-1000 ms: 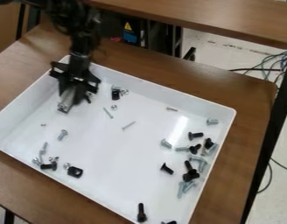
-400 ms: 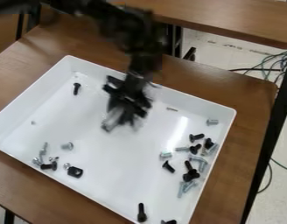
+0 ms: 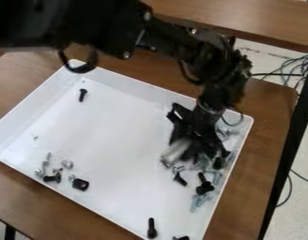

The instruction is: Sweep into pile

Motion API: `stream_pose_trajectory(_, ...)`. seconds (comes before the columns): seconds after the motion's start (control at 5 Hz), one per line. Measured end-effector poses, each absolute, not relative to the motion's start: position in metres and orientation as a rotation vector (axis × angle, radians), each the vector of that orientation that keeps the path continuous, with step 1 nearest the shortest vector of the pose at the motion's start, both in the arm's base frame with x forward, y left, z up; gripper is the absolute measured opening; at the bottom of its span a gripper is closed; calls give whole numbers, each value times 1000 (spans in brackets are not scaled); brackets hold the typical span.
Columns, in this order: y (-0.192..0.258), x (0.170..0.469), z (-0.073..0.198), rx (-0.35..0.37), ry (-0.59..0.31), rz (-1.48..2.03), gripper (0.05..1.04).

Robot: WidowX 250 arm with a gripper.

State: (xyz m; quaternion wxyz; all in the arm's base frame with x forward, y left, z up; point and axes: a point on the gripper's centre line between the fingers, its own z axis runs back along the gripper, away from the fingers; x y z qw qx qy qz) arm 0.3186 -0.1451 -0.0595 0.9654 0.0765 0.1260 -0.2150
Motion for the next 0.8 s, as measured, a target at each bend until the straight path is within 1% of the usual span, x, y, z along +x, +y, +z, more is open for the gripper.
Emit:
stream_pose_trajectory(0.2,-153,299,-55,71,229,-392,362)
stream_pose_trajectory(0.4,-133,295,-51,29,194,-323,362)
stream_pose_trajectory(0.6,-98,293,-48,33,177,-249,362)
stream_pose_trajectory(0.8,-65,295,-43,25,127,-178,362)
